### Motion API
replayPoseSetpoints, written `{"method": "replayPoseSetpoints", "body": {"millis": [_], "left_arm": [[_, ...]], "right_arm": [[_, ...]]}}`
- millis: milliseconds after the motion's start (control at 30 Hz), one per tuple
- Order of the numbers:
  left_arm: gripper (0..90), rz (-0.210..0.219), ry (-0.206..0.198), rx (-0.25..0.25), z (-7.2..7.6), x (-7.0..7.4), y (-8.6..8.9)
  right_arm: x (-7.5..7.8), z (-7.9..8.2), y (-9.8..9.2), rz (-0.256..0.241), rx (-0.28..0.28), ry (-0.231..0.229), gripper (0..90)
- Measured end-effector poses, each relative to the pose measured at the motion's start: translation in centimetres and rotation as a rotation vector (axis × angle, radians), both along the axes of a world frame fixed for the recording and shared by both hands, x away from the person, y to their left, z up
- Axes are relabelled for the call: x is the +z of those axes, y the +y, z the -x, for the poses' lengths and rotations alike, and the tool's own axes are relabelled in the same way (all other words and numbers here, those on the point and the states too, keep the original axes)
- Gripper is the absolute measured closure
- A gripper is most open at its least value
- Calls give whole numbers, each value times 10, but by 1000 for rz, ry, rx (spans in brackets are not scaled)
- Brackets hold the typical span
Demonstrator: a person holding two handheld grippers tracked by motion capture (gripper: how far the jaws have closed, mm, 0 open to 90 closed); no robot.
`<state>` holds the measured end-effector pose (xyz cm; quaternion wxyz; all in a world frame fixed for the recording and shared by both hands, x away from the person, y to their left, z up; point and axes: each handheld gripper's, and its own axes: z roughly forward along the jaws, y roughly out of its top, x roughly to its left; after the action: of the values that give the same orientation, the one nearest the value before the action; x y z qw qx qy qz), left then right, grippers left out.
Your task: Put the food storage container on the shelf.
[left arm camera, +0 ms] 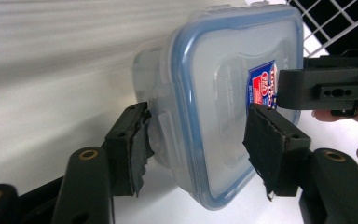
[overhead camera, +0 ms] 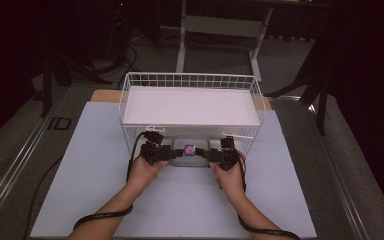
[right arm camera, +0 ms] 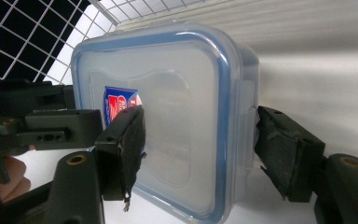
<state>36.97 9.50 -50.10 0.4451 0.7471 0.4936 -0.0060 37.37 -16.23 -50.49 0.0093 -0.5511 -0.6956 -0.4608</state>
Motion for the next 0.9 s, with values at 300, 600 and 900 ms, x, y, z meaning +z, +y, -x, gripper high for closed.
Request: {"method": "replayPoseSetpoints", "body": {"millis": [300, 600, 900], "left_arm": [[356, 18, -69, -4, -3, -8, 3], [333, -111, -268, 29, -2, -5, -4], [333, -61, -240, 72, 10, -5, 1]], "right_arm": [[-1, -3, 3, 62, 30, -110, 295], [-1, -11, 8, 94, 4, -129, 264], [3, 0, 10, 148, 12, -263, 280]]}}
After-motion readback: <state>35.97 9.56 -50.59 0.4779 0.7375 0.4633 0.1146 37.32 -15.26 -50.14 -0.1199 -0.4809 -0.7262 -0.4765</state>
